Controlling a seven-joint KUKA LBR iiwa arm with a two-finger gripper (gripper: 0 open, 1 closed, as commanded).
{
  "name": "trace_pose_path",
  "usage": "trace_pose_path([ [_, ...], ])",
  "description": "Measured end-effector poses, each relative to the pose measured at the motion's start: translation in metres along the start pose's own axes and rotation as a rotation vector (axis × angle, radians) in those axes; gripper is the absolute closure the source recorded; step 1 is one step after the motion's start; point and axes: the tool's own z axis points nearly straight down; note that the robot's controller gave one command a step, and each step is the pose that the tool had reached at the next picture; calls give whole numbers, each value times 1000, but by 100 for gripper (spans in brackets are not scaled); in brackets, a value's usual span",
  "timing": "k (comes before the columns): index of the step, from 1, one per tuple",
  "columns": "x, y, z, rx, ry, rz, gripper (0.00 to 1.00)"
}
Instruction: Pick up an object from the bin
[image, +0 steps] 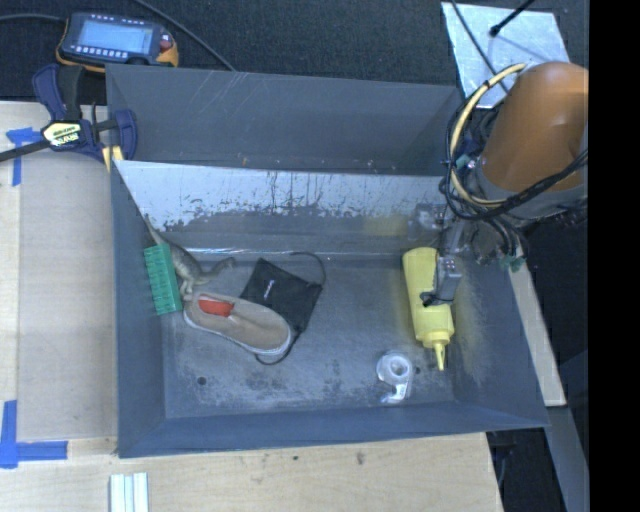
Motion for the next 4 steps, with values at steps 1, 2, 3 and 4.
trace_pose_path([
  [1, -2, 0, -5, 1, -9, -2, 0],
  [2, 6, -11, 22, 2, -11, -292, 0],
  [3, 21, -24, 42, 3, -6, -765, 0],
  [4, -32, -58, 83, 3, -11, -971, 0],
])
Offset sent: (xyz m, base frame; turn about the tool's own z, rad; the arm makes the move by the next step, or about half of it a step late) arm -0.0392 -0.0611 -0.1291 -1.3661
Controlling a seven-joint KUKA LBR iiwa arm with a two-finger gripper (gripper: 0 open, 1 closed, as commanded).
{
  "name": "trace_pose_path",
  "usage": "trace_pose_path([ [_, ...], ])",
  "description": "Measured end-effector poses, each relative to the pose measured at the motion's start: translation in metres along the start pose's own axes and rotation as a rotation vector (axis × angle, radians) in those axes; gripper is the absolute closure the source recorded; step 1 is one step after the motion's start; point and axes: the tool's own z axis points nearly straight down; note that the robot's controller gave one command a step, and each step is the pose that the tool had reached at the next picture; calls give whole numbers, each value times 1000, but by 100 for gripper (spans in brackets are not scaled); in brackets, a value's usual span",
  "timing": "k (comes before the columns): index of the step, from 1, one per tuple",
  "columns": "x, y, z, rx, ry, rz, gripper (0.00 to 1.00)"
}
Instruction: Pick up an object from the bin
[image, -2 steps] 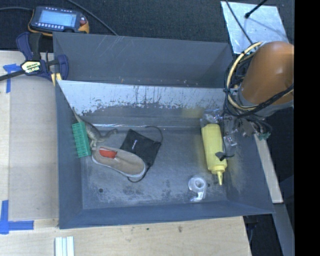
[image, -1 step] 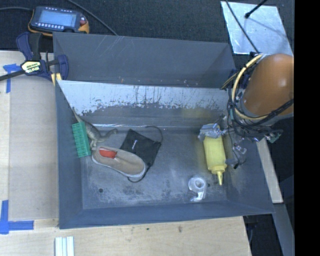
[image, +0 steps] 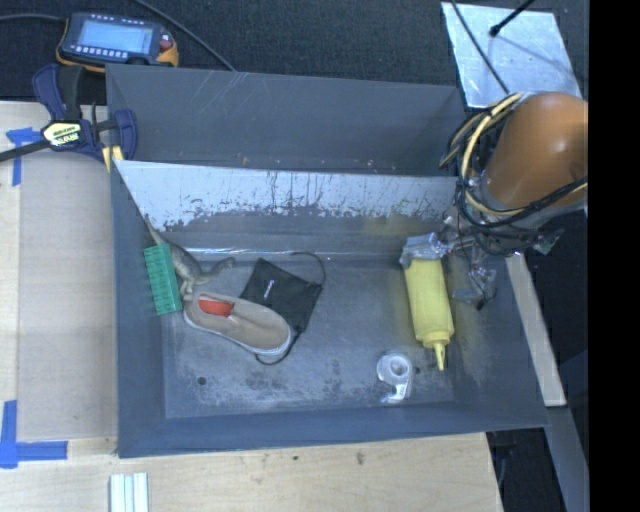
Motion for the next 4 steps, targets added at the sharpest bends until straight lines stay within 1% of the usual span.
trace_pose_path([
  [1, -5, 8, 40, -6, -5, -222, 0],
  [2, -7, 10, 43, -6, -12, -219, 100],
  [4, -7, 11, 41, -6, -11, -220, 100],
])
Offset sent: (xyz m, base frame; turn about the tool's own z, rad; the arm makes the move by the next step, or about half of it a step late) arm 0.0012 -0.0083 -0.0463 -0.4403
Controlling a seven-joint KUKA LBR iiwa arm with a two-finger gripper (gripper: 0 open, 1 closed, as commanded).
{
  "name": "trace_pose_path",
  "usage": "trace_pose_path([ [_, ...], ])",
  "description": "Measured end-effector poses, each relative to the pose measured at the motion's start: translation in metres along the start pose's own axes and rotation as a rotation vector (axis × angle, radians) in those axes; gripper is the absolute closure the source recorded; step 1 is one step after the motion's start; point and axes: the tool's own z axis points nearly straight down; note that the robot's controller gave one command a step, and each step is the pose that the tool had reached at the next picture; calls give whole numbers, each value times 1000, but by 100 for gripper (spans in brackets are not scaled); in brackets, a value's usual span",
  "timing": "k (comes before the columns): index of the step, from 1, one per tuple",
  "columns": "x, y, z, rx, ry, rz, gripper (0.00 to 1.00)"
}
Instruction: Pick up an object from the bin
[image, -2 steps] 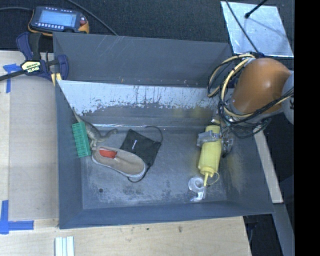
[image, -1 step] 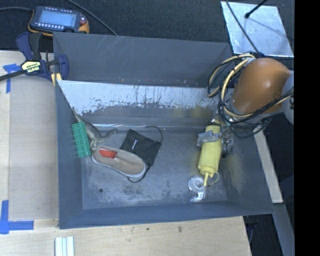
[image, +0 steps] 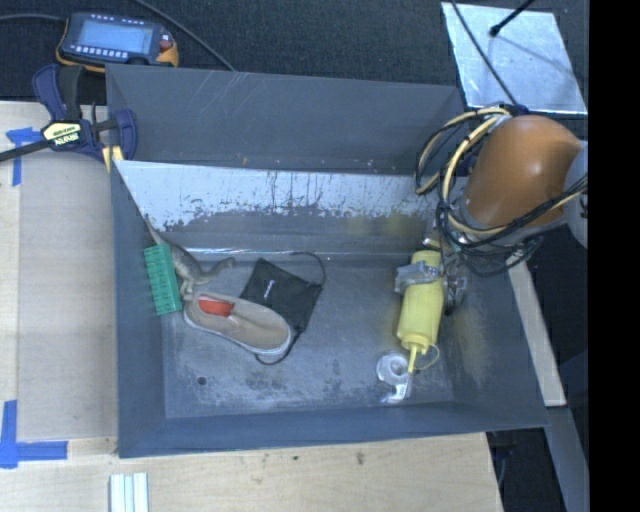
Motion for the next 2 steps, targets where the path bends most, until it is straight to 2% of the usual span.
trace_pose_path([
  [2, 0, 1, -10, -2, 10, -2, 100],
])
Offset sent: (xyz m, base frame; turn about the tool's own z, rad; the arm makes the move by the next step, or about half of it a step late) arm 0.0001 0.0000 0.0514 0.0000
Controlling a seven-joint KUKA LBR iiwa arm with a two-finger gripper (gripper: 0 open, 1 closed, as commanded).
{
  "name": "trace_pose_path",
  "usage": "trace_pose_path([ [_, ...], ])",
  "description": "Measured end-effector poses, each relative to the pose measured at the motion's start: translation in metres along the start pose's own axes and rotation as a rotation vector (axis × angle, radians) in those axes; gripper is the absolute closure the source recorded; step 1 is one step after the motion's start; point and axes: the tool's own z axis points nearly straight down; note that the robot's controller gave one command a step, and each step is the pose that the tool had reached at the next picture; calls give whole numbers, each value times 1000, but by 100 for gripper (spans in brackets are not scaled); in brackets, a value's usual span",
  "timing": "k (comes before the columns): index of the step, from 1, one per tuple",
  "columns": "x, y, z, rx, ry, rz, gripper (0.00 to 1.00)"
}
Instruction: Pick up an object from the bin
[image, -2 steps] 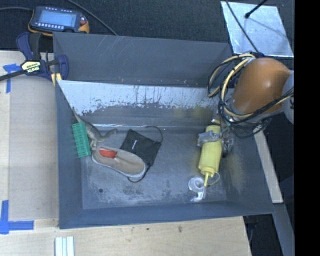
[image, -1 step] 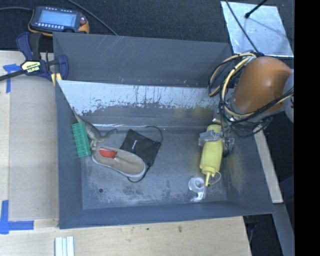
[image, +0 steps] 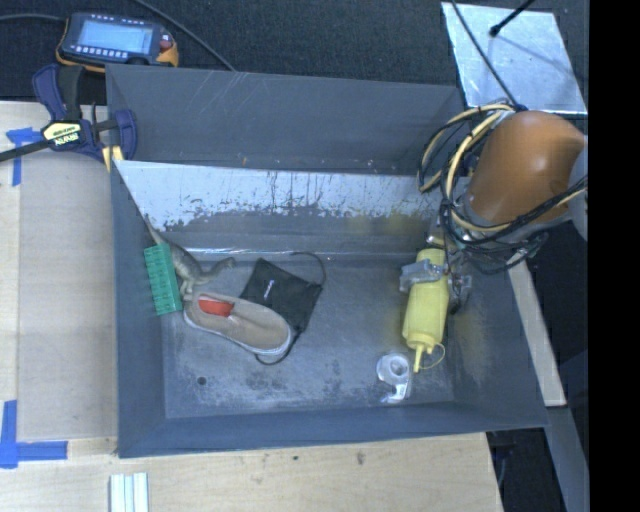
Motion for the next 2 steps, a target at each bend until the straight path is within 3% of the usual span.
trace_pose_path([
  [2, 1, -1, -34, 2, 4, 2, 100],
])
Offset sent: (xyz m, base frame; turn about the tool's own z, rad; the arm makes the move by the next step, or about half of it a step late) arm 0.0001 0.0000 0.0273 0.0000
